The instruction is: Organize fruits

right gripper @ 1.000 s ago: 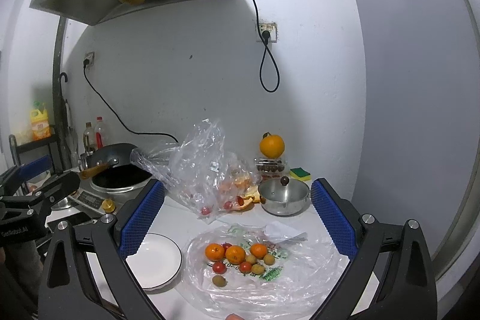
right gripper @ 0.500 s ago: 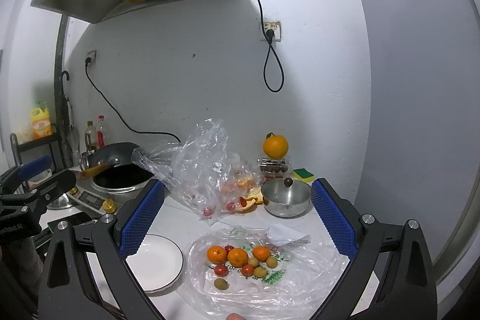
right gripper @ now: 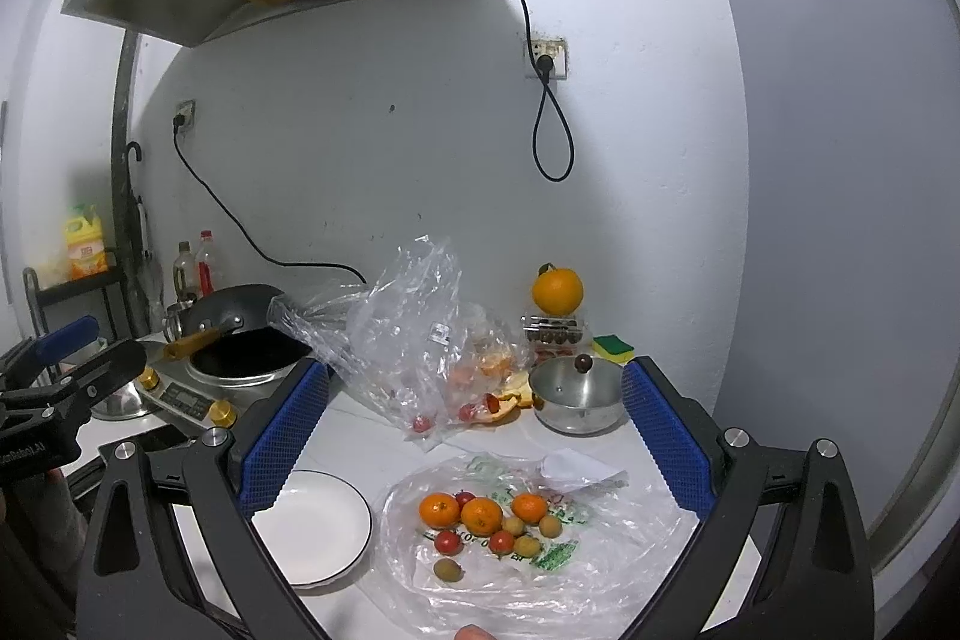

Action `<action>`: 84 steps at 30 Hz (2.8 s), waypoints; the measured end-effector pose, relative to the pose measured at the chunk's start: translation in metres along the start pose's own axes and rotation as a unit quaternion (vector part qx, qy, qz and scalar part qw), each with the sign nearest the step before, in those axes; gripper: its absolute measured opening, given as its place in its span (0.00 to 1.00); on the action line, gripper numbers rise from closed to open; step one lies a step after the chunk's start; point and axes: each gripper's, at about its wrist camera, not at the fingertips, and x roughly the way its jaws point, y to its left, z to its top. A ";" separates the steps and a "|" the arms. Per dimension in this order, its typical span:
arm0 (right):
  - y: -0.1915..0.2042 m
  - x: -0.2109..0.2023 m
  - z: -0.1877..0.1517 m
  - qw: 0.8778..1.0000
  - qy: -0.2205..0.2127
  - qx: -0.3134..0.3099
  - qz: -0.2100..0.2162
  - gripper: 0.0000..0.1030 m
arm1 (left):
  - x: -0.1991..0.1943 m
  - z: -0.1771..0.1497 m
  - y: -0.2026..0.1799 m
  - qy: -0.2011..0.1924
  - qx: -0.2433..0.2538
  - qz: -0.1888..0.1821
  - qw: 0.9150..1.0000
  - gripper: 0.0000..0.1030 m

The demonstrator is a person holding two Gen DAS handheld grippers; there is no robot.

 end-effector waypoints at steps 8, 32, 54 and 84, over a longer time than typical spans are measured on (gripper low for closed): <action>0.000 0.002 0.001 1.000 0.005 -0.002 0.003 0.97 | 0.000 -0.001 0.003 0.000 -0.003 0.001 1.000 0.96; -0.008 0.015 0.005 1.000 0.013 -0.005 0.016 0.97 | 0.010 0.000 -0.009 0.002 0.008 0.007 1.000 0.96; -0.070 0.059 -0.057 0.997 0.077 0.004 0.019 0.96 | 0.087 -0.059 -0.076 0.104 0.055 -0.004 0.993 0.96; -0.125 0.136 -0.146 0.981 0.191 0.024 0.034 0.66 | 0.199 -0.183 -0.144 0.312 0.122 -0.064 0.940 0.53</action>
